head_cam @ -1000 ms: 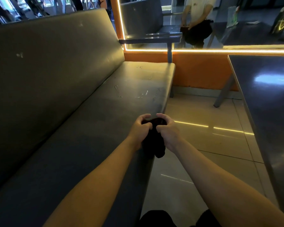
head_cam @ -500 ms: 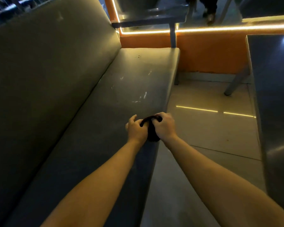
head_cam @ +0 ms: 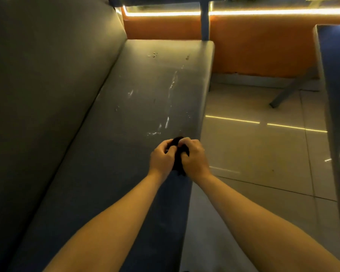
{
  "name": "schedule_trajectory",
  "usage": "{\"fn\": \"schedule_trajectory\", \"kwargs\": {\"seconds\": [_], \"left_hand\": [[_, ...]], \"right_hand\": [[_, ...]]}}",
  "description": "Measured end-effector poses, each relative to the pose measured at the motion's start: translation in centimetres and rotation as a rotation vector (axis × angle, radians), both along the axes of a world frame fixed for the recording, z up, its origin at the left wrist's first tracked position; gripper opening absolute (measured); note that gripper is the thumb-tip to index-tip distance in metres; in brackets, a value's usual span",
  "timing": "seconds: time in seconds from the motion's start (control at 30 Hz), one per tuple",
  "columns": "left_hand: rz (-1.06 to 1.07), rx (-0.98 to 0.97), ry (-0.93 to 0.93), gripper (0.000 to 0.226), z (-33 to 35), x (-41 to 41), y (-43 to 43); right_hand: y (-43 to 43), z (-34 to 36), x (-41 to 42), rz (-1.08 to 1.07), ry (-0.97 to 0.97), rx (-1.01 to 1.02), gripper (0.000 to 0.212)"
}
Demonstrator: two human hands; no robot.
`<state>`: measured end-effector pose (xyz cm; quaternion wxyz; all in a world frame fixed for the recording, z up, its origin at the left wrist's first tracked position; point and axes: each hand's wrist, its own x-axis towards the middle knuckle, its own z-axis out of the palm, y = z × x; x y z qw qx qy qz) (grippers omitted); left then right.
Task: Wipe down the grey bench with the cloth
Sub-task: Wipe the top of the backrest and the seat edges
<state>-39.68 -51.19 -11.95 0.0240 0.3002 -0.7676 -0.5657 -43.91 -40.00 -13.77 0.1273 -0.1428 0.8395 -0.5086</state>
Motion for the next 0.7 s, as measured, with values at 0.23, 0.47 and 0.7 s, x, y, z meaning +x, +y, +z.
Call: {"fn": "schedule_trajectory", "kwargs": {"seconds": [0.23, 0.47, 0.7], "left_hand": [[-0.384, -0.759, -0.240, 0.059, -5.8, -2.5, -4.4], [-0.326, -0.809, -0.049, 0.059, -9.1, -1.4, -4.9], [-0.349, -0.781, 0.039, 0.056, -9.5, -1.9, -5.3]], "right_hand": [[-2.8, -2.2, -10.9, -0.192, 0.218, 0.158, 0.036], [-4.4, -4.7, -10.8, 0.024, 0.217, 0.523, 0.051], [-2.3, -5.9, -3.1, 0.070, 0.339, 0.374, 0.039]]}}
